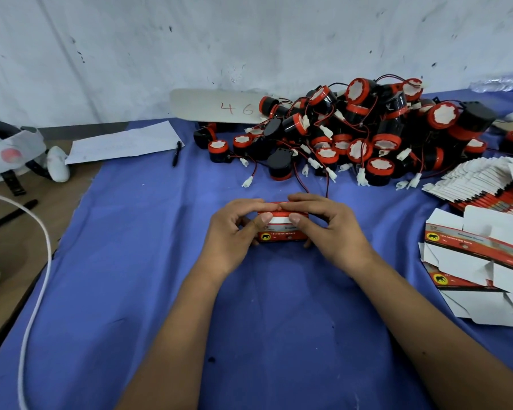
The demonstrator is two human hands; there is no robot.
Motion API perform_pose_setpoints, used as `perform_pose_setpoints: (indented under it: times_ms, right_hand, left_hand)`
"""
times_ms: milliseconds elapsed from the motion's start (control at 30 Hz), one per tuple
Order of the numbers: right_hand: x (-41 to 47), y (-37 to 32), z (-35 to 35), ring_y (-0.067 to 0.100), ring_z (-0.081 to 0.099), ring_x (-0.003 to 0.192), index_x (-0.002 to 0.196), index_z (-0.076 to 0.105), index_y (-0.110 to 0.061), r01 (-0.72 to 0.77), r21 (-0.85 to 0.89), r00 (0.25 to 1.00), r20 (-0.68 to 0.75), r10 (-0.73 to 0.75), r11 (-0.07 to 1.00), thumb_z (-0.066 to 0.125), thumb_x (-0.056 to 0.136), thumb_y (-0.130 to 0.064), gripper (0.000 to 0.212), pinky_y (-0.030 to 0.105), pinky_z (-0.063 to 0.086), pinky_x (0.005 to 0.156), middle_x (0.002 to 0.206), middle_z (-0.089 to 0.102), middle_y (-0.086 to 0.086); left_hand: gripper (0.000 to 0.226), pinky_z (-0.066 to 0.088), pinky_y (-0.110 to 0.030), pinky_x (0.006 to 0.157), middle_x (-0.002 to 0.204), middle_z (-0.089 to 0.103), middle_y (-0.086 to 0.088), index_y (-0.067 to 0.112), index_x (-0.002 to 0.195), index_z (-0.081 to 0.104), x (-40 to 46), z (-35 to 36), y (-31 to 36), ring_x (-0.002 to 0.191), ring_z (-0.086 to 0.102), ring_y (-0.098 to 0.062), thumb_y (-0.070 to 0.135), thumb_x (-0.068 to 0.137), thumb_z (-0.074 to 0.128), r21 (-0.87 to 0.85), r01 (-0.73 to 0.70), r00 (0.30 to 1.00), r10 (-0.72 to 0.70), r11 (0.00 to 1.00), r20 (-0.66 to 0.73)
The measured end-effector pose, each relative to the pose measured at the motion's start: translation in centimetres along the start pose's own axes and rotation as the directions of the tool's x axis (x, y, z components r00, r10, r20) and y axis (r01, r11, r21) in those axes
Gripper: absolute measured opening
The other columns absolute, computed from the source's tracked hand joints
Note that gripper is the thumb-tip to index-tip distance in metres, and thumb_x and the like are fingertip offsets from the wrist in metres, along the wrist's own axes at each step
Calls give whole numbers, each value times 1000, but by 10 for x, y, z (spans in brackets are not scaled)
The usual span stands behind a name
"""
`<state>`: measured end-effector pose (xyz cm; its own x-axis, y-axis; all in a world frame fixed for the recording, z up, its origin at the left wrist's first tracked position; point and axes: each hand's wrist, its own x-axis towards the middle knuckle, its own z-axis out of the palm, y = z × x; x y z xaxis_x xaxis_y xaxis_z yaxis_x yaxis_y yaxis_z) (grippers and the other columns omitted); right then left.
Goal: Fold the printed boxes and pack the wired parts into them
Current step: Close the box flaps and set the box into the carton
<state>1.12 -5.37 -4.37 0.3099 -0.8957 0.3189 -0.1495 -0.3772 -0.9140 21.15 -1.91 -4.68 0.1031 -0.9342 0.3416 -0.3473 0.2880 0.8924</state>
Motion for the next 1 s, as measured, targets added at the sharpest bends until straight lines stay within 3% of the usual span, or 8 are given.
perform_pose_setpoints:
  times_ms: [67, 200, 300, 433, 633, 800, 900, 1000]
  right_hand:
    - [0, 0, -1, 9, 66, 109, 114, 77, -16, -10, 5, 1000, 3, 10, 1000, 69, 95, -11, 22, 29, 58, 58, 132, 63, -4]
    - [-1, -3, -2, 13, 66, 108, 113, 78, -14, -13, 36, 1000, 16, 13, 999, 69, 94, -5, 23, 32, 60, 60, 133, 61, -1]
    - [-1, -3, -1, 14, 67, 108, 110, 78, -13, -38, 63, 999, 7, 38, 997, 69, 94, -3, 22, 34, 62, 61, 135, 60, 0]
    - [-1, -2, 0, 10, 67, 110, 109, 78, -13, -56, 72, 998, 6, 56, 996, 68, 94, -3, 21, 32, 62, 61, 138, 58, 1]
    - [-3, -1, 2, 0, 63, 115, 105, 78, -15, -56, 98, 998, 9, 56, 994, 65, 95, 1, 22, 31, 62, 66, 142, 55, 3]
    - [-2, 1, 4, 3, 58, 125, 104, 77, -15, -64, 87, 998, 2, 64, 994, 64, 95, 2, 23, 34, 64, 71, 147, 53, 2]
    - [-3, 1, 5, 13, 53, 134, 105, 78, -17, 16, -41, 1000, -25, -17, 999, 66, 94, 0, 23, 32, 63, 75, 147, 54, 3]
    - [-3, 0, 3, 12, 53, 135, 104, 80, -17, 178, -349, 979, -36, -203, 920, 75, 90, -10, 16, 35, 55, 95, 142, 60, 2]
  left_hand:
    - [24, 59, -33, 66, 121, 69, 1, 34, 109, 78, 0, 0, -1, 86, 69, -27, 15, 97, 71, 16, -17, 1000, 17, 1000, -4]
    - [31, 54, -38, 98, 122, 71, 4, 41, 103, 75, 0, 1, 0, 120, 64, -17, 12, 93, 76, 71, -50, 998, 52, 996, -18]
    - [30, 52, -37, 105, 124, 71, 3, 34, 102, 77, 0, 3, 1, 122, 63, -10, 8, 89, 78, 48, -48, 998, 50, 998, -36]
    - [20, 56, -41, 101, 118, 74, 1, 20, 94, 80, -2, 4, 1, 115, 69, -11, 2, 85, 81, -9, -54, 996, 53, 999, -78]
    - [9, 52, -33, 99, 104, 76, 11, 14, 92, 82, -2, 2, 5, 111, 66, -16, 11, 83, 84, 348, -301, 939, 340, 888, -53]
    - [16, 54, -34, 96, 107, 78, 5, 11, 97, 83, -4, -1, 4, 106, 66, -18, 9, 81, 86, 388, -338, 928, 373, 857, -15]
    - [15, 53, -30, 93, 103, 78, 2, 9, 94, 82, -4, 2, 3, 102, 66, -22, 4, 80, 86, 449, -379, 899, 436, 809, -27]
    - [12, 48, -22, 95, 102, 77, 2, 8, 93, 82, -5, 4, 3, 104, 62, -23, 5, 82, 85, 522, -427, 862, 507, 739, -12]
